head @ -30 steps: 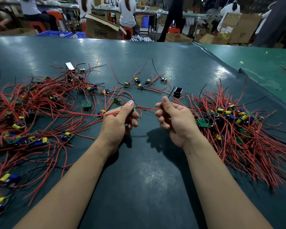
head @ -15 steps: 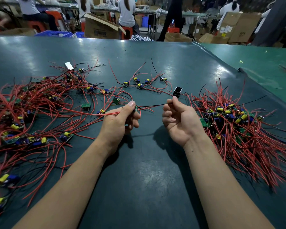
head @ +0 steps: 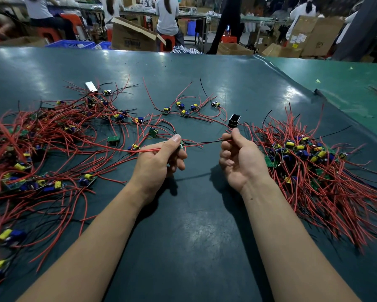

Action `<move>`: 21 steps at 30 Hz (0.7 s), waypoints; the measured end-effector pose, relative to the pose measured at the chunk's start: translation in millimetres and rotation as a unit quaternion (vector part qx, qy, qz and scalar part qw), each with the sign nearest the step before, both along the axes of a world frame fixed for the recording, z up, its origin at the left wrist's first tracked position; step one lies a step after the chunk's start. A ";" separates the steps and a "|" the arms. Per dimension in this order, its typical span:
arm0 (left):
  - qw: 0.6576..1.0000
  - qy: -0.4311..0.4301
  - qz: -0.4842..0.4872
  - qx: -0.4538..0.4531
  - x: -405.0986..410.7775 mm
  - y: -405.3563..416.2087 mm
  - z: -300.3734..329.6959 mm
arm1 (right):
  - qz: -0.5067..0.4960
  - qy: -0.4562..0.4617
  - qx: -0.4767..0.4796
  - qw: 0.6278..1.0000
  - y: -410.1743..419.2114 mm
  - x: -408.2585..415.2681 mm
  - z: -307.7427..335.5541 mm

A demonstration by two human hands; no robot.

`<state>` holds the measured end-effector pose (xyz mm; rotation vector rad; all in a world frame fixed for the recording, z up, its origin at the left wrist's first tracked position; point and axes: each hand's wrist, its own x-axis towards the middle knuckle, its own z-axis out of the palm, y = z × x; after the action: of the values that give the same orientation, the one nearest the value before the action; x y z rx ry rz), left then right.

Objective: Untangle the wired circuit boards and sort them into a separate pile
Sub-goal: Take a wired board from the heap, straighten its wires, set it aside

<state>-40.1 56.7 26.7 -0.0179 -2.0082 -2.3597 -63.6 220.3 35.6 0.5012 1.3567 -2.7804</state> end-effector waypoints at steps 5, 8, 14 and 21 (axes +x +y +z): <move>0.994 -0.021 0.052 0.096 -6.0 -7.3 1.8 | -0.072 0.006 -0.078 0.994 12.3 -4.0 2.6; 0.990 -0.020 0.076 0.118 -8.6 -9.2 1.8 | -0.044 0.000 -0.030 0.999 10.5 -0.5 3.8; 0.999 0.005 0.039 0.031 -3.9 -0.7 -1.1 | 0.175 0.045 0.142 0.973 -31.6 15.8 -1.4; 0.998 0.011 0.030 0.051 -2.9 1.1 0.1 | 0.064 0.113 0.120 0.984 -26.6 12.9 0.4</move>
<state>-43.0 57.8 26.8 0.0195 -1.8490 -2.4095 -50.7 193.7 36.0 0.0952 1.7156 -2.6492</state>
